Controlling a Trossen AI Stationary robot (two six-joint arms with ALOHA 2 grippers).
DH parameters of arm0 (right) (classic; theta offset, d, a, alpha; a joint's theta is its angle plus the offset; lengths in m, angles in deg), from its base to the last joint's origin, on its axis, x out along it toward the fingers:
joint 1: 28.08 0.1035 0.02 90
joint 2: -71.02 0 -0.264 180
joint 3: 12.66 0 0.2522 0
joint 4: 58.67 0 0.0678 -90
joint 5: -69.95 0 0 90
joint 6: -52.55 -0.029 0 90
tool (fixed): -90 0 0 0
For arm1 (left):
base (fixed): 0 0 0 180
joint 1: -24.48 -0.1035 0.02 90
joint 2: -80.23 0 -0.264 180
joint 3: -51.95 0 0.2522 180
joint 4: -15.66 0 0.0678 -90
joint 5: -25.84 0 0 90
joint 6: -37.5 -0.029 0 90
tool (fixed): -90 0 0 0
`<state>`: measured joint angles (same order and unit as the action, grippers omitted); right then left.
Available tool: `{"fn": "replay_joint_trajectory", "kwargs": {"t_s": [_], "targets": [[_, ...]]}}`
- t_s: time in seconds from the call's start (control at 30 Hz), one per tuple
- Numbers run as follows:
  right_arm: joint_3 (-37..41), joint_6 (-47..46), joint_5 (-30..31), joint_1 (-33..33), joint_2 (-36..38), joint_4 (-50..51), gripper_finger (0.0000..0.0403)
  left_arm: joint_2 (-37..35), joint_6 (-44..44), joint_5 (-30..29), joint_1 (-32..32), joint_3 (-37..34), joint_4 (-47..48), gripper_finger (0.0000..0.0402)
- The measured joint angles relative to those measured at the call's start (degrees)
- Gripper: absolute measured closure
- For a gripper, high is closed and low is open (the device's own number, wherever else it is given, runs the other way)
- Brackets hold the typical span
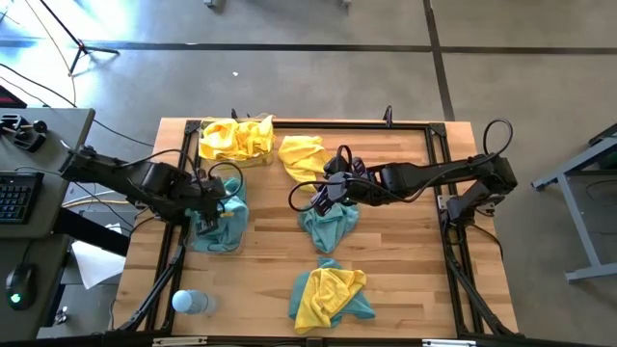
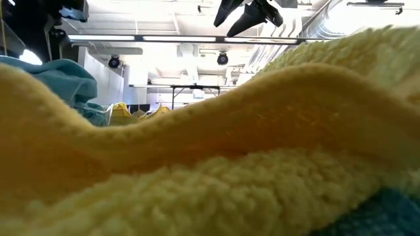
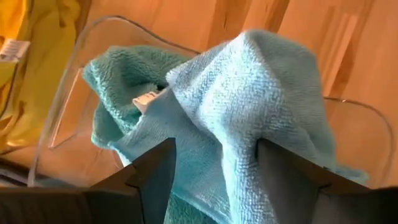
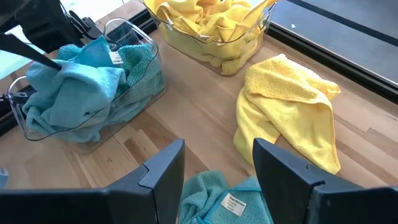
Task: Sort microfiber towel by color & place in baskets
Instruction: Put the blue microfiber cloth into the bottom transparent bin
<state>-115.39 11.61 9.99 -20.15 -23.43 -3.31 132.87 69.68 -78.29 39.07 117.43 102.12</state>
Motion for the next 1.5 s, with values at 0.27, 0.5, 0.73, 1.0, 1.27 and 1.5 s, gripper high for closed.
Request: {"fn": "replay_joint_trajectory", "kwargs": {"t_s": [0.27, 0.5, 0.73, 1.0, 1.27, 1.5], "targets": [[0.00, -0.09, 0.00, 0.00, 0.00, 0.20, 0.0217, 0.65, -3.71, 0.04, 0.00, -12.48, -11.70, 0.0190], [0.00, 0.00, 0.02, 0.00, 0.00, 0.22, 0.0217, 1.41, -3.10, 4.59, -0.79, -16.10, -14.33, 0.0190], [0.00, 0.02, 0.02, 0.00, 0.00, 1.03, 0.0217, 1.47, 3.23, 5.17, -1.18, -14.94, -13.50, 0.0190], [0.00, 0.65, 0.02, 0.00, 0.00, 4.82, 0.0217, 1.47, 8.77, 4.83, -1.18, -5.42, -5.60, 0.0190], [0.00, 5.14, -0.07, -0.02, 0.00, 8.32, 0.0217, 1.45, 18.40, 4.41, -1.18, 3.52, 5.87, 0.0190], [0.00, 5.42, -2.02, 0.84, 0.00, 14.87, 0.0217, 4.86, 17.28, 1.65, -1.18, 4.36, -6.87, 0.0190]]}}
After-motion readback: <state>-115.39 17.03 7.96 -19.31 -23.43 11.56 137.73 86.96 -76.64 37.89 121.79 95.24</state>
